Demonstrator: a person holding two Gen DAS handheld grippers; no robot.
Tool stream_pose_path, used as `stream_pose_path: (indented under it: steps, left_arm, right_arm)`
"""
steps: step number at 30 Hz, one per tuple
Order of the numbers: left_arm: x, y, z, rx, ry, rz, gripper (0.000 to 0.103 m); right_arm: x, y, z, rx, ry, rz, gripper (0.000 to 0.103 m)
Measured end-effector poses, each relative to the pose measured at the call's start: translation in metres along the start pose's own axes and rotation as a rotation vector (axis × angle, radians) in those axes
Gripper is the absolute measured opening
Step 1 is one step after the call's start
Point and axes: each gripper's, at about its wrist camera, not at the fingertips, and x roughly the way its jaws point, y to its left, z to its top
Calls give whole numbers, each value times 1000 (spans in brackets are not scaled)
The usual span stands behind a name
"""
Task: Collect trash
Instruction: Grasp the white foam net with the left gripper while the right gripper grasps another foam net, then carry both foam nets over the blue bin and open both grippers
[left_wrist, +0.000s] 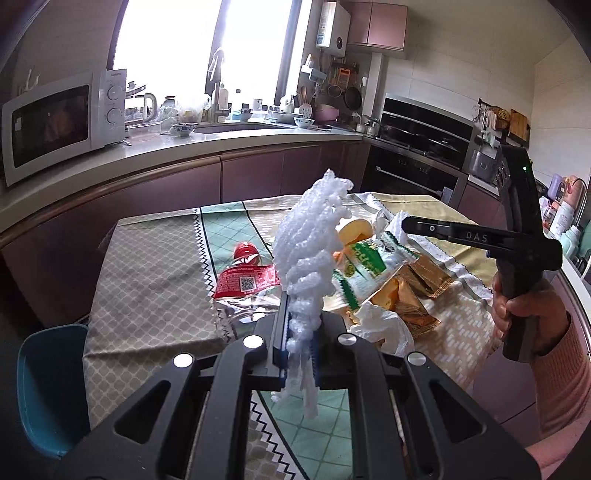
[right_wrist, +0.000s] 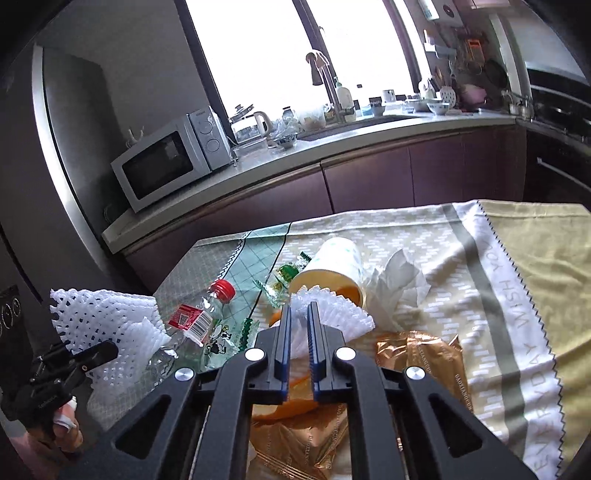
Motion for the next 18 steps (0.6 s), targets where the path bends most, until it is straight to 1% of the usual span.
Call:
stream_pose_path:
  steps: [1,4,6,10,14,18]
  left_arm:
    - [-3,3,0,0,-5,7,10]
    - [-10,13,-1,-13,-9,27,10]
    - [-13,19,-1,-18,-10,38,10]
    - [-23,32,-4,-24,-15,67,10]
    - [-34,47,-8,-31,-21,113,10]
    - [-55,77,-9,-68,-40,178,10]
  right_arm:
    - [-4,4,2,-26,-15,-34,7]
    - [-14,6,6,-57,-51,-64,7]
    - [-18,10,10,-83,-79,-109,7]
    - [-27,13,18,-100,-129,-147,8]
    - [-39,26,24,-112,-179,-105,7]
    - [-49,56,28,-146,-218,8,8]
